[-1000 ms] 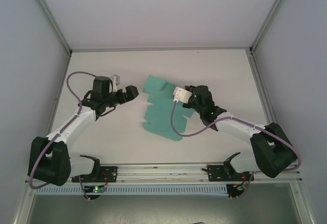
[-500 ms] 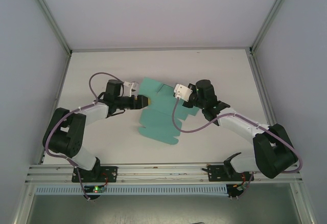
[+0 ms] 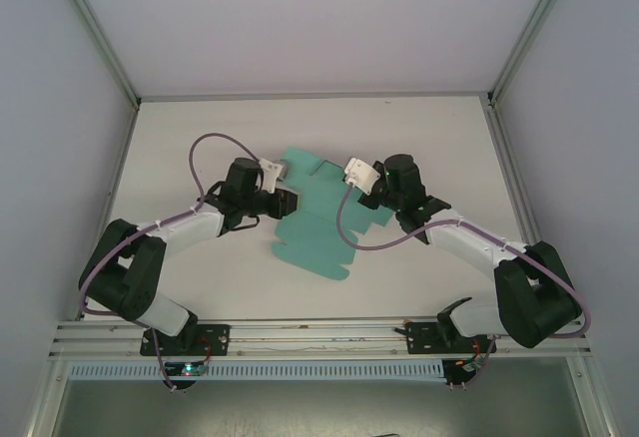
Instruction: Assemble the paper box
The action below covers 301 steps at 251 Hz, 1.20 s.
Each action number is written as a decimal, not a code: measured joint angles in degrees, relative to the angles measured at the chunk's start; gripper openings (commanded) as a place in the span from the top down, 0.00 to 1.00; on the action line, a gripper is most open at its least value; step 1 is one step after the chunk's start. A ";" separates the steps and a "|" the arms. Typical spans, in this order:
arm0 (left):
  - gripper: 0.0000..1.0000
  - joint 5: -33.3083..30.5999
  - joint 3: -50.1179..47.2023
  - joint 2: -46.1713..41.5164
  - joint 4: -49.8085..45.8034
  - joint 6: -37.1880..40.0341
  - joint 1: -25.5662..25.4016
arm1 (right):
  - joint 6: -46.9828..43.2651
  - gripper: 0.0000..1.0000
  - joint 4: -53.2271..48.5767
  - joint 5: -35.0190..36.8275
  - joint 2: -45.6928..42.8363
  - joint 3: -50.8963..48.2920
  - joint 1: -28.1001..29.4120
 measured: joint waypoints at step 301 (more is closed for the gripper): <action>0.69 -32.87 20.70 11.39 -26.86 5.77 -17.11 | 4.02 1.00 -1.79 17.27 2.69 1.68 7.58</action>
